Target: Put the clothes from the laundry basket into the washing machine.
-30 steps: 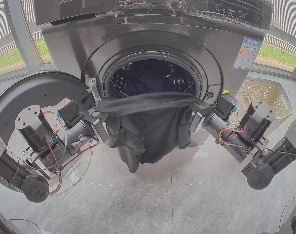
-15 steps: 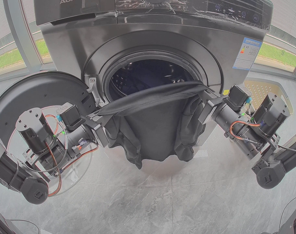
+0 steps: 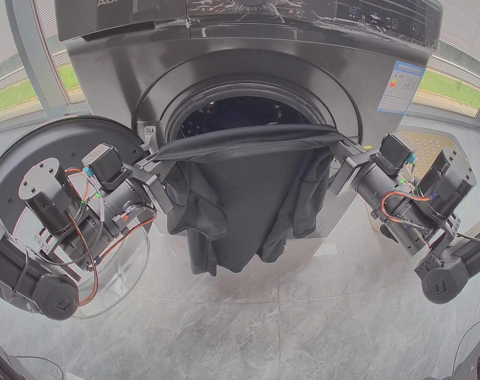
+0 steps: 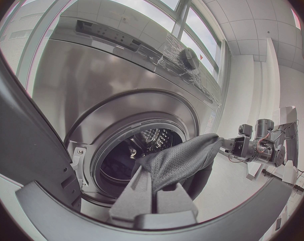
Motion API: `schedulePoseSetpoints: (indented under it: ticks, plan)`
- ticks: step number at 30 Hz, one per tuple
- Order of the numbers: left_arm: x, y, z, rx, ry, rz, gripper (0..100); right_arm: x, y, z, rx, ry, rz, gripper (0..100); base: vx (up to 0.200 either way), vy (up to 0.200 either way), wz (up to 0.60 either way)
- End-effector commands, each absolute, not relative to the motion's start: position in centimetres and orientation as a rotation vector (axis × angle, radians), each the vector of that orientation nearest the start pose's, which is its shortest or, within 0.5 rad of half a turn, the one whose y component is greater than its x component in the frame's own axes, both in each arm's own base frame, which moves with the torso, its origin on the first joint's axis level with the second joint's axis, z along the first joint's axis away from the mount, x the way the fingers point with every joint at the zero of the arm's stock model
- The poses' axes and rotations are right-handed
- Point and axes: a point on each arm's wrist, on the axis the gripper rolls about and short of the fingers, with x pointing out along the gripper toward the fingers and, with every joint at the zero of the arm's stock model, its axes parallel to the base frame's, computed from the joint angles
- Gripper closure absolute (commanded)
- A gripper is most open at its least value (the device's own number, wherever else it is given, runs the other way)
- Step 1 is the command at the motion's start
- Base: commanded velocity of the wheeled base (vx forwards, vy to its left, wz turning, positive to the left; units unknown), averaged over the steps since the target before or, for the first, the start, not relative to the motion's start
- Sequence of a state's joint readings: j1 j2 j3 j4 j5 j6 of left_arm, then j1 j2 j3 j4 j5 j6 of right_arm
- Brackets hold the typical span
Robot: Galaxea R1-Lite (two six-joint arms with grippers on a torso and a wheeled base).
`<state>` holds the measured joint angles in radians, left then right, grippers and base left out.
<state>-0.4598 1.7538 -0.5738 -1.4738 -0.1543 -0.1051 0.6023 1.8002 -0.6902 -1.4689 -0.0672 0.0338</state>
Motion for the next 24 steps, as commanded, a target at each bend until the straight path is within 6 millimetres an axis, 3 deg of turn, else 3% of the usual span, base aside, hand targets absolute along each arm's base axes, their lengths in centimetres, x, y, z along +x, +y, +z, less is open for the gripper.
schedulePoseSetpoints:
  ticks: [1,24]
  plan:
    - [25.82,-13.18,19.14,-0.146,-0.262,-0.624,100,25.56,17.29,20.65,0.153,-0.339,0.532,100,0.0,0.0,0.0]
    - [26.06,-13.2,19.22,-0.146,-0.269,-0.621,100,25.51,16.31,21.36,0.154,-0.358,0.506,100,0.0,0.0,0.0]
